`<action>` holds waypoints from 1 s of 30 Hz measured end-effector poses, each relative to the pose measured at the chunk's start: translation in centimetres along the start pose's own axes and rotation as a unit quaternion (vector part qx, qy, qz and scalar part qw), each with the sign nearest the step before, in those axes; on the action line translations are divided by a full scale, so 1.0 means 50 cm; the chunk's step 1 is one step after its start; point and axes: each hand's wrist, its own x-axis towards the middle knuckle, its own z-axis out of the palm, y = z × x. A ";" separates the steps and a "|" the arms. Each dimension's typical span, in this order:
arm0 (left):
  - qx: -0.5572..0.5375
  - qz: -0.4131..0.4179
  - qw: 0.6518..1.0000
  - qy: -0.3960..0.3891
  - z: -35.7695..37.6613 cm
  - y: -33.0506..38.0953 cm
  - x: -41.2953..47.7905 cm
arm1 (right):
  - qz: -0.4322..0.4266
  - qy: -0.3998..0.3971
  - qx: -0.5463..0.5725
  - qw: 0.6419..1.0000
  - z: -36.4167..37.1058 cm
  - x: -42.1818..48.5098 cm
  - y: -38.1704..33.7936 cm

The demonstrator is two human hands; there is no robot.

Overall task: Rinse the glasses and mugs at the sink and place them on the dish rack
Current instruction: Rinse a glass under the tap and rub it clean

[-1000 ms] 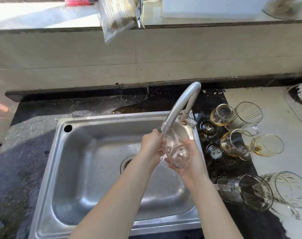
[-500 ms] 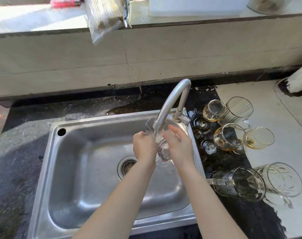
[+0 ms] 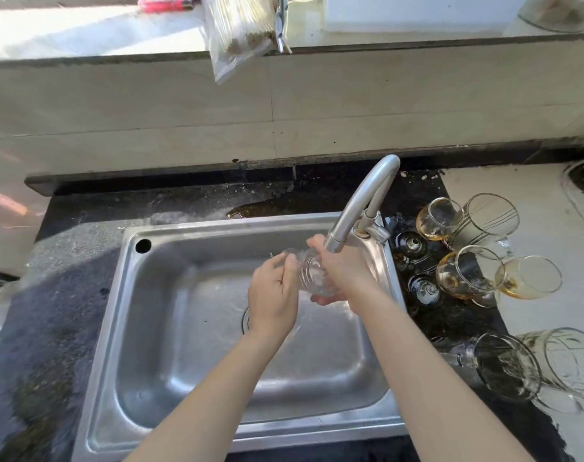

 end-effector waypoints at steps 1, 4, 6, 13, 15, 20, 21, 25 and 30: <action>-0.001 -0.012 1.000 0.013 -0.001 0.005 0.003 | -0.022 0.020 -0.013 0.999 0.006 0.002 0.006; 0.035 -0.060 0.997 0.023 -0.010 0.042 0.005 | -0.203 0.173 -0.180 0.947 0.024 0.009 0.039; 0.026 -0.109 0.993 0.020 -0.016 0.048 0.010 | -0.301 0.187 -0.277 0.893 0.032 0.009 0.053; -0.027 -0.135 0.990 -0.014 -0.023 0.047 0.011 | -0.182 0.119 -0.217 0.952 0.036 0.015 0.032; -0.032 -0.136 0.990 -0.025 -0.021 0.059 0.011 | -0.132 0.127 -0.120 0.976 0.020 0.015 0.009; -0.094 -0.241 0.965 -0.038 -0.025 0.064 0.039 | -0.230 0.163 0.008 0.959 0.052 -0.008 0.041; -0.104 -0.260 0.959 -0.043 -0.026 0.063 0.040 | -0.236 0.159 0.060 0.957 0.054 -0.008 0.044; -0.247 -0.336 0.907 -0.067 -0.026 0.065 0.043 | -0.173 0.155 0.134 0.963 0.049 0.010 0.039; -0.322 -0.357 0.875 -0.056 -0.036 0.069 0.065 | -0.154 0.159 0.021 0.975 0.048 0.025 0.074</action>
